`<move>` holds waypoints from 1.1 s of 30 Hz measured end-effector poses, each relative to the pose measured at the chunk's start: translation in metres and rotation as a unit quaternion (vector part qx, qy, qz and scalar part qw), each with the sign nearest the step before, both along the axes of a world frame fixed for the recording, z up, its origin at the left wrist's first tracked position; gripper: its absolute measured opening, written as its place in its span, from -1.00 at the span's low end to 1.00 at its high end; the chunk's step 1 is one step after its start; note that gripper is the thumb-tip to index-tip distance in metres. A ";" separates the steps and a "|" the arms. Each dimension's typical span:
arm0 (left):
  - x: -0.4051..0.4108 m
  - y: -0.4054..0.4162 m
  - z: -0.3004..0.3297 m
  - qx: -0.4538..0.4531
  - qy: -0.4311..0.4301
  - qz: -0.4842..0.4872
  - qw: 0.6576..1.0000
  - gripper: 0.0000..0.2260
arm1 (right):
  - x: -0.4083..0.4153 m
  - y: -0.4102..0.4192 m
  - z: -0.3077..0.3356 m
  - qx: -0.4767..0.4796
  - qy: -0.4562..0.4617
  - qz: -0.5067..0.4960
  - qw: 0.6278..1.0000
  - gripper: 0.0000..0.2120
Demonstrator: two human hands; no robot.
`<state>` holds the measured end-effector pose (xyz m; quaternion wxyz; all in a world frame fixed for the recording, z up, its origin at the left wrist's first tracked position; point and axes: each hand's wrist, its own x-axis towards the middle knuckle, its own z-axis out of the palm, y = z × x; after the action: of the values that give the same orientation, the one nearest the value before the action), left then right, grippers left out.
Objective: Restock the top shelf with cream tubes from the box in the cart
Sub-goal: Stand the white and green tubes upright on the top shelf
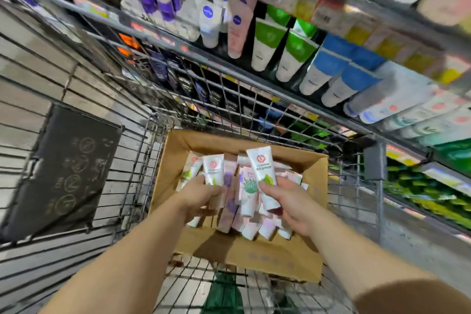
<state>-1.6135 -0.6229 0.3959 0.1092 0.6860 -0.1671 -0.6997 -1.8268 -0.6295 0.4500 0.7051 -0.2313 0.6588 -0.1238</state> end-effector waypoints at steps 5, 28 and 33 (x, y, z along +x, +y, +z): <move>-0.004 0.003 0.080 -0.096 0.053 0.016 0.994 -0.79 | 0.007 0.002 0.051 -0.053 -0.002 0.001 0.999 -0.84; -0.484 0.143 0.387 -0.387 0.206 -0.319 0.840 -0.69 | -0.438 0.267 0.326 -0.333 0.035 -0.311 0.889 -0.78; -0.633 0.214 0.453 -0.409 0.294 -0.388 0.772 -0.60 | -0.569 0.375 0.386 -0.413 0.102 -0.401 0.812 -0.69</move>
<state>-2.2468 -0.4093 0.8486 0.1428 0.2143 -0.6493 -0.7156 -2.3957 -0.2547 0.8364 0.3602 -0.2270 0.6480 -0.6316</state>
